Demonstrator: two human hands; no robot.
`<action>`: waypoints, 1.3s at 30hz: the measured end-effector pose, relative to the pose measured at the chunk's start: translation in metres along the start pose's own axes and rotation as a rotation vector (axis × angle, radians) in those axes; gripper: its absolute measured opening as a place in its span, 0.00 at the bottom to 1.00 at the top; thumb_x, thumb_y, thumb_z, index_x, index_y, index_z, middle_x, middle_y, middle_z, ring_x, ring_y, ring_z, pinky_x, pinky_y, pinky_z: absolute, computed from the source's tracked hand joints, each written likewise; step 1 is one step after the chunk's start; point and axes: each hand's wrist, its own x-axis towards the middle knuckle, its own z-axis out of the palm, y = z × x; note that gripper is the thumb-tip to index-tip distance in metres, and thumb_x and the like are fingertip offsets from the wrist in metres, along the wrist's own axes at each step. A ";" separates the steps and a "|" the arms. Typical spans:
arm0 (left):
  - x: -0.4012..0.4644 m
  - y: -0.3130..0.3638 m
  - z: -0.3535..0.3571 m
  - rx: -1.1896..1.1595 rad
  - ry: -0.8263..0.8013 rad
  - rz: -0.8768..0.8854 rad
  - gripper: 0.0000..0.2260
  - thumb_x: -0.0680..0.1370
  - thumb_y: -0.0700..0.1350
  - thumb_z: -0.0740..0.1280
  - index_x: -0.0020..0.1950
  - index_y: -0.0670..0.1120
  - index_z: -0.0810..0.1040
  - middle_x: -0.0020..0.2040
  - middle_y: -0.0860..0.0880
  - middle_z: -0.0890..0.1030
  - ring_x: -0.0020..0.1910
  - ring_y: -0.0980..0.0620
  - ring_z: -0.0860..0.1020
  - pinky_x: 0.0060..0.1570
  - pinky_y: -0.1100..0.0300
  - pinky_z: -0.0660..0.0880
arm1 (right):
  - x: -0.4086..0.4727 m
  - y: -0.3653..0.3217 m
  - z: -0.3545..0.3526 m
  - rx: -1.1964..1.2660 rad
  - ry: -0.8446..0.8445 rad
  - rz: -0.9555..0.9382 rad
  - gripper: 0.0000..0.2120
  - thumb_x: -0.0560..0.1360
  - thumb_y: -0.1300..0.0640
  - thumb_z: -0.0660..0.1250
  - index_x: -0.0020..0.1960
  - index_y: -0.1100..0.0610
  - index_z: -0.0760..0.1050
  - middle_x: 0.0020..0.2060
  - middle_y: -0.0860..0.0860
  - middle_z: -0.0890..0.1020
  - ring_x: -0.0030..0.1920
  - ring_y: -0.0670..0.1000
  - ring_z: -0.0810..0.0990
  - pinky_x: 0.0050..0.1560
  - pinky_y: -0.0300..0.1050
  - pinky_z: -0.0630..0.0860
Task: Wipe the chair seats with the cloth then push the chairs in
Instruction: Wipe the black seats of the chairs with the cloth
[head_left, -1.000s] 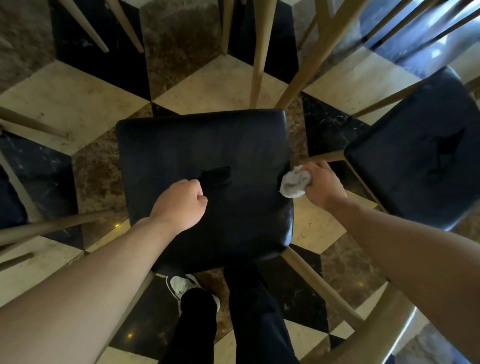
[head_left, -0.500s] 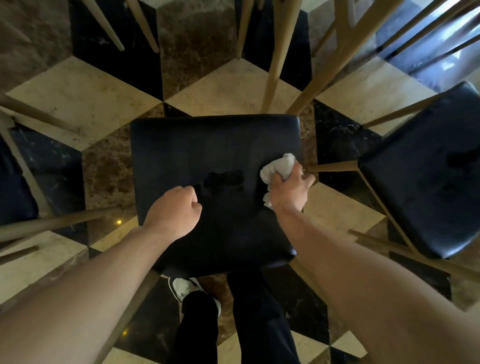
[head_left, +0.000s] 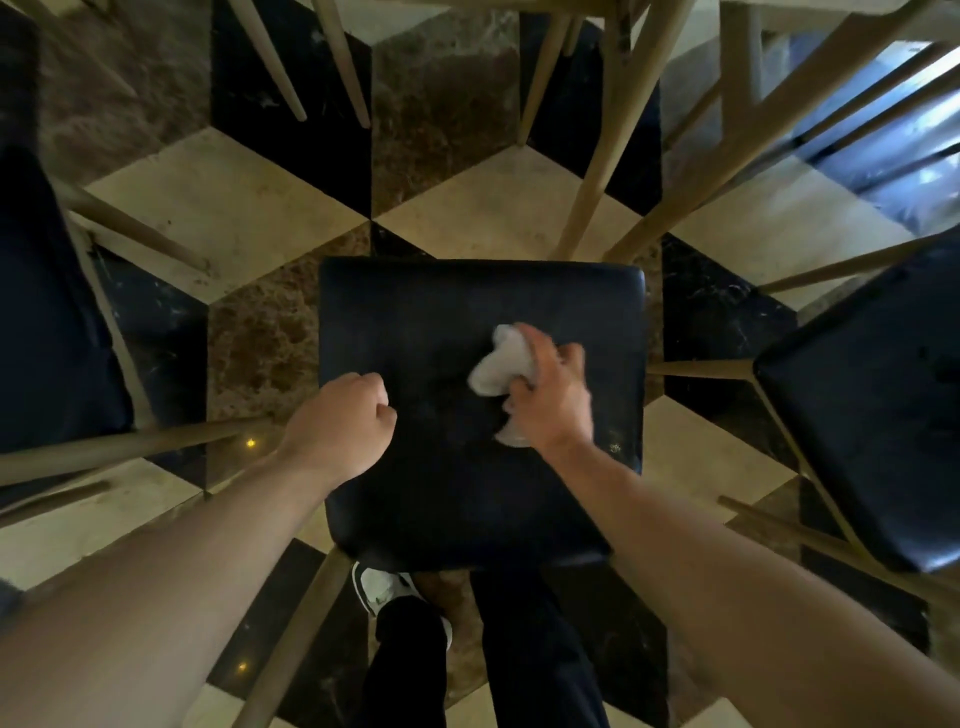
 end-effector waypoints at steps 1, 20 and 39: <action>0.000 0.000 0.000 0.003 0.005 0.003 0.04 0.82 0.46 0.61 0.50 0.50 0.74 0.49 0.52 0.77 0.43 0.55 0.76 0.38 0.59 0.70 | 0.006 0.012 -0.013 -0.019 0.082 0.066 0.29 0.78 0.59 0.66 0.69 0.32 0.64 0.58 0.49 0.64 0.41 0.55 0.78 0.43 0.47 0.81; 0.009 -0.091 -0.018 0.001 0.061 -0.031 0.09 0.81 0.49 0.64 0.59 0.48 0.75 0.58 0.47 0.76 0.53 0.47 0.76 0.46 0.53 0.71 | -0.045 -0.127 0.144 0.076 -0.172 0.060 0.23 0.76 0.59 0.69 0.69 0.45 0.76 0.63 0.53 0.64 0.59 0.62 0.71 0.59 0.52 0.77; 0.006 -0.168 -0.021 -0.208 0.030 -0.030 0.12 0.81 0.47 0.64 0.64 0.46 0.74 0.60 0.46 0.78 0.53 0.48 0.76 0.49 0.53 0.73 | -0.053 -0.155 0.178 -0.257 -0.255 -0.217 0.22 0.70 0.58 0.71 0.63 0.46 0.80 0.64 0.52 0.66 0.60 0.60 0.66 0.55 0.56 0.78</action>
